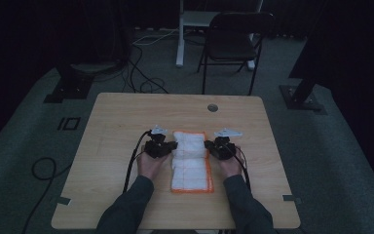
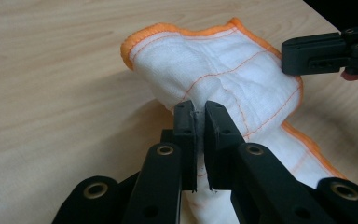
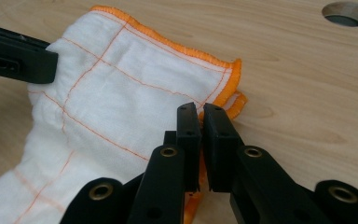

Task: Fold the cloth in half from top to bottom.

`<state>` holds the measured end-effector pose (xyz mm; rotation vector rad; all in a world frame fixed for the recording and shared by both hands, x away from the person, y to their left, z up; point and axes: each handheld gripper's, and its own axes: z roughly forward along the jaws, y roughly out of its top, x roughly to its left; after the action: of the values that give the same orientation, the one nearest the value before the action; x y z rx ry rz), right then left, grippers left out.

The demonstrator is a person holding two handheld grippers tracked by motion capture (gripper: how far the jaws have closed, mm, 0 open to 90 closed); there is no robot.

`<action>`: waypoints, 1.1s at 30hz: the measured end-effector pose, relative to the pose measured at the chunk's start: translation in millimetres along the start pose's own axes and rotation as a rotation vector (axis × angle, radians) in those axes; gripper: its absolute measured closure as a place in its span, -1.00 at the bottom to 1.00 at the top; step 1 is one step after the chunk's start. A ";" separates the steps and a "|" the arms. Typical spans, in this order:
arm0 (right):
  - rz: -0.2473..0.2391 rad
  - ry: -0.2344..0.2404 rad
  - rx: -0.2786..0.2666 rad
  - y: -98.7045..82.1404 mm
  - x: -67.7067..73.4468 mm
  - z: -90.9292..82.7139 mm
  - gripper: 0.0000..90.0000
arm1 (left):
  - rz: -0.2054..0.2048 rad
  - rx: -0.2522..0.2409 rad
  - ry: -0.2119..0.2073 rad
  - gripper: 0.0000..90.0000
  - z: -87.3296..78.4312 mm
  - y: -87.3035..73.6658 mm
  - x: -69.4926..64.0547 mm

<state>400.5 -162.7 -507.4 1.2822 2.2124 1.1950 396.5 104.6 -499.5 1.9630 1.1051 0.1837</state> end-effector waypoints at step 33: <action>-0.043 0.073 0.123 -61.6 32.3 -37.9 0.46 | 0.046 0.114 -0.041 0.78 -16.7 -59.7 -32.3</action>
<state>324.7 -170.3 -529.1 1.2487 2.3869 1.1224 331.2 104.8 -524.5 2.0850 1.0653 0.1071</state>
